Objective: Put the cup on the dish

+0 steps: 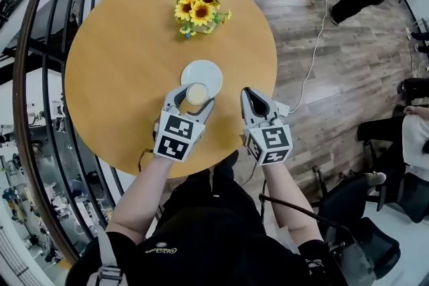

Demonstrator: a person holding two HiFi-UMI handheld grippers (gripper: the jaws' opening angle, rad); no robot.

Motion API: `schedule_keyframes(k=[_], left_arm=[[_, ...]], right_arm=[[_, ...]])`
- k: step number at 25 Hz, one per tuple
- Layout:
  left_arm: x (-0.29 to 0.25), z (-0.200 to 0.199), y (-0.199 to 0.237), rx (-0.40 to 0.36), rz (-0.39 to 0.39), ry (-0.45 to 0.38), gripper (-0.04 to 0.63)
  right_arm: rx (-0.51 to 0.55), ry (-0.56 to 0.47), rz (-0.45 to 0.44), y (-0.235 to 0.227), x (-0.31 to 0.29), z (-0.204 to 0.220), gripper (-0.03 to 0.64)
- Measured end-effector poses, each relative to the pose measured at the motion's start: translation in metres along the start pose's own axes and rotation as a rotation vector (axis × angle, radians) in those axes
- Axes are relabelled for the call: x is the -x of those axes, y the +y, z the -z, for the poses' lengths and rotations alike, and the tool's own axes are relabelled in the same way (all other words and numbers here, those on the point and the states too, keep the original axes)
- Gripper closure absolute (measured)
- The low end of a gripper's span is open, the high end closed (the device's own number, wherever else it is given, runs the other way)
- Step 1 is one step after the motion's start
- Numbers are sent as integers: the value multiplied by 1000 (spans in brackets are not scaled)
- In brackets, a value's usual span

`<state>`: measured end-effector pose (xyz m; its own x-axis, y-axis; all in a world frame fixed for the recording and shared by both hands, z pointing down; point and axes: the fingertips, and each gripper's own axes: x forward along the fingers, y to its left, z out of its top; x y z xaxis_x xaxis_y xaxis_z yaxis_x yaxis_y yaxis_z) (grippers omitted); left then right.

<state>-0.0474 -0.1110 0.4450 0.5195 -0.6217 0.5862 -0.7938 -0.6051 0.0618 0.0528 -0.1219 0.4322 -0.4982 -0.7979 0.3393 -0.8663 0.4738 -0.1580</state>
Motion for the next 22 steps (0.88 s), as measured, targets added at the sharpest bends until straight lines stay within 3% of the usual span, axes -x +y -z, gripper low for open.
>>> schedule_keyframes(k=[9,22], left_arm=[[-42,47,14,41,-5,62,337],[-108,69,51,60,-50,140,337]], right_arm=[[-20,99,5,-17,-31,64,614],[-24,107,6,-26,-38,65,614]])
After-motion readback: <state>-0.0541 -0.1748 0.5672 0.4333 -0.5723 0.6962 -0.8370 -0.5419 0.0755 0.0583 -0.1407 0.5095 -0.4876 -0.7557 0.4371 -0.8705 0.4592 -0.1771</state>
